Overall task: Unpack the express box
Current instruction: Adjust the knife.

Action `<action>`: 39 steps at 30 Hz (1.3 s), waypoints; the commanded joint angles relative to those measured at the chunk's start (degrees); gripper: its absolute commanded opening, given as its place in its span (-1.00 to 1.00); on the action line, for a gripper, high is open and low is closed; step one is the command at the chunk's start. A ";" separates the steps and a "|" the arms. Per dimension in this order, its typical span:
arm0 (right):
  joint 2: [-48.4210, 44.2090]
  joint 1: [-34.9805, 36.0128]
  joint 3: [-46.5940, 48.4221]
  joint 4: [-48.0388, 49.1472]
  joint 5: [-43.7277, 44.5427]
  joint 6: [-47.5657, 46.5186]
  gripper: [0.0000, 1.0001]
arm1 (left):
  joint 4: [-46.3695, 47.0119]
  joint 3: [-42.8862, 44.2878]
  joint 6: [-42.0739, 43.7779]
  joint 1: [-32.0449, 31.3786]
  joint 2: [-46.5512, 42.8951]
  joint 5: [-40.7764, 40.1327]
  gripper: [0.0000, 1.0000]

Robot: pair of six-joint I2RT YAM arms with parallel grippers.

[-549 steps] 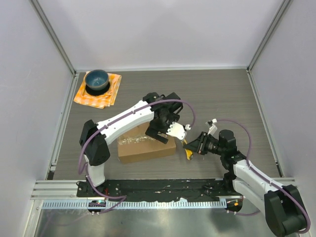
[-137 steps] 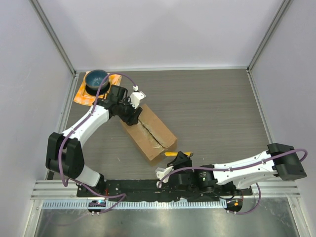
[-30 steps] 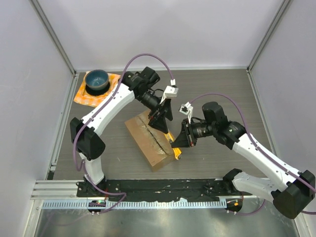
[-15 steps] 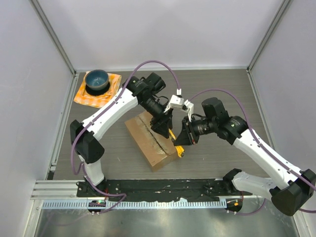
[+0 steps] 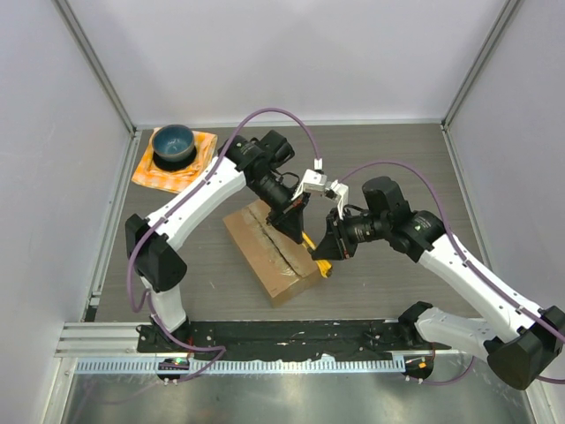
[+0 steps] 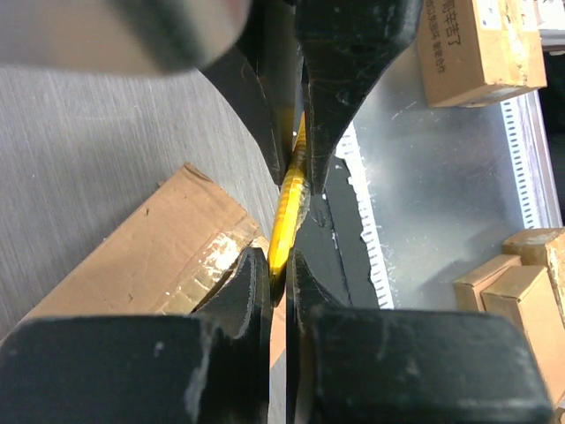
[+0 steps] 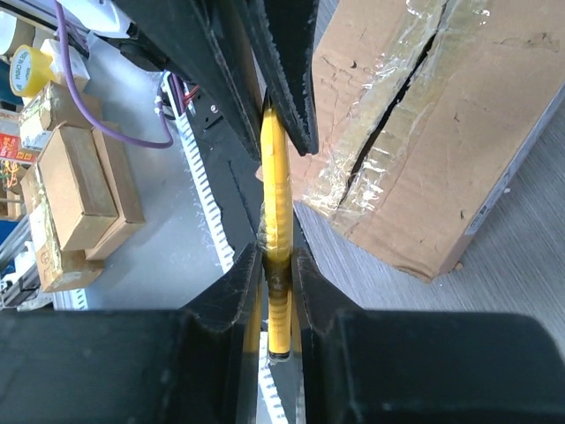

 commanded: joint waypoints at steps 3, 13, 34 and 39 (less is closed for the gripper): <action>-4.90 0.04 -4.21 12.42 3.09 6.19 -0.98 | -16.23 2.08 -0.49 1.13 0.69 7.30 -1.00; -9.20 0.04 -2.64 17.44 17.48 7.78 0.00 | -16.14 10.06 -6.29 14.12 2.54 21.37 -1.00; -5.09 0.04 -18.54 83.51 20.95 34.67 0.99 | 146.84 -13.30 -145.46 25.12 -5.90 12.51 -0.99; 0.19 0.21 -15.82 91.08 22.79 33.54 0.99 | 143.93 -21.20 -139.74 24.86 -10.45 9.35 -1.00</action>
